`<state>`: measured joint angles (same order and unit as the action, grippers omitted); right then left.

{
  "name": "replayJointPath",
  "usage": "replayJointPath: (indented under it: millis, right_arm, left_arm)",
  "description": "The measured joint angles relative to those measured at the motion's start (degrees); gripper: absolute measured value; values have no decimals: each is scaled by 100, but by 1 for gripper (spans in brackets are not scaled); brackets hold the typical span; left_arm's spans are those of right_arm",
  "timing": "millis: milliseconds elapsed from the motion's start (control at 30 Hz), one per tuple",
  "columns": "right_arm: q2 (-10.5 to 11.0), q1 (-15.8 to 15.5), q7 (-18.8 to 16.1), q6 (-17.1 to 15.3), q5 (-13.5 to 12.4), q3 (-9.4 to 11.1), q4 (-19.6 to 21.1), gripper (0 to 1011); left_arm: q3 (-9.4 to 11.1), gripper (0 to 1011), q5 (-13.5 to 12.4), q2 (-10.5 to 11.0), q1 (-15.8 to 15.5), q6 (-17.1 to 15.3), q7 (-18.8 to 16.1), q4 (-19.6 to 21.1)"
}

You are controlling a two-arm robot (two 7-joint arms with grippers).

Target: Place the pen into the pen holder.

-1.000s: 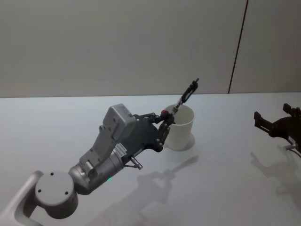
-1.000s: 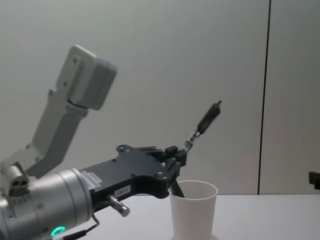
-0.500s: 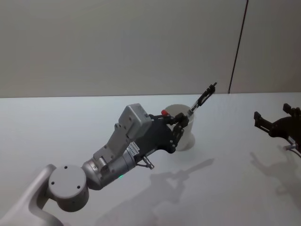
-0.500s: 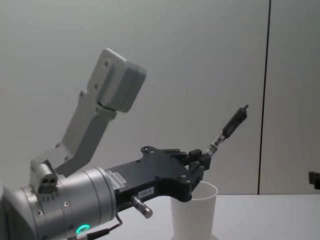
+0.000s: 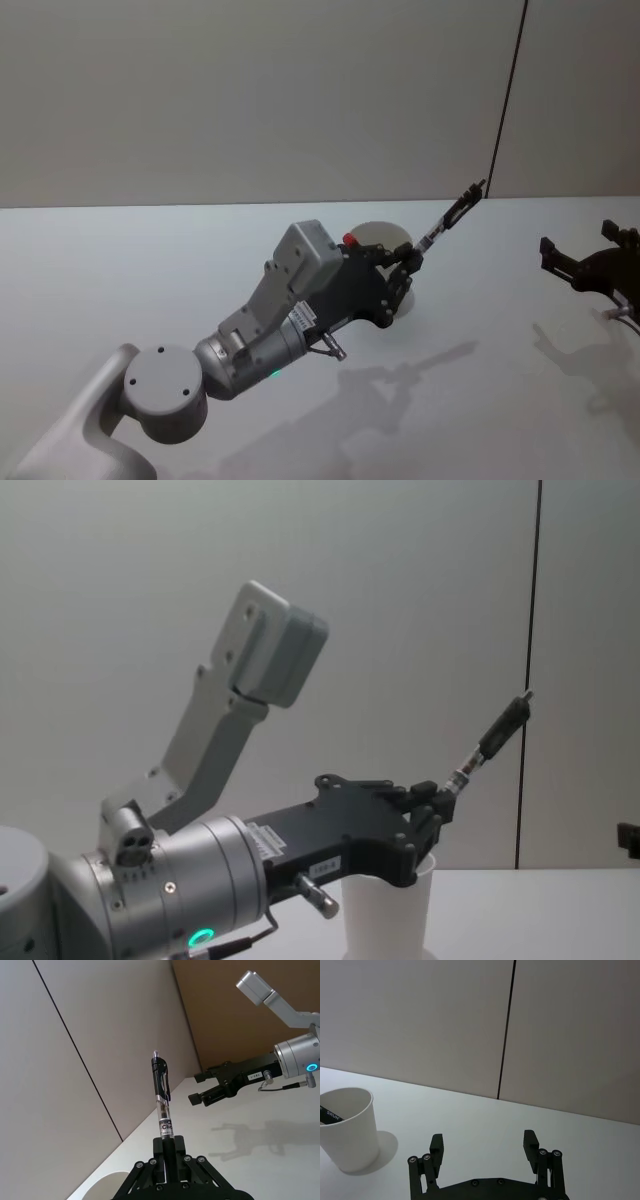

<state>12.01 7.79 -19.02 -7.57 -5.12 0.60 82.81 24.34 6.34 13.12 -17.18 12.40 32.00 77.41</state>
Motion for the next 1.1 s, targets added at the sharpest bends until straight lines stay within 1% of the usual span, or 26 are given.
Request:
replayJointPath:
  millis: [500, 667, 900, 1000, 1033, 1100]
  right_arm:
    - [1, 0, -1, 0, -1, -1, 0, 1002]
    - [10, -8, -25, 1, -47, 6, 12, 1001]
    - [54, -55, -183, 32, -248, 58, 64, 1001]
    - [94, -93, -316, 37, -412, 104, 98, 1002]
    - [94, -93, -316, 37, -412, 104, 98, 1002]
    - [136, -123, -435, 13, -565, 150, 127, 1002]
  left_arm:
    - [54, 136, 22, -77, -68, 41, 63, -104]
    - [62, 136, 26, -88, -78, 47, 73, -117]
    - [67, 136, 30, -97, -83, 51, 80, -129]
    - [69, 136, 32, -99, -85, 53, 82, -133]
    - [70, 136, 32, -99, -85, 54, 83, -134]
    - [71, 136, 32, -101, -86, 55, 84, -135]
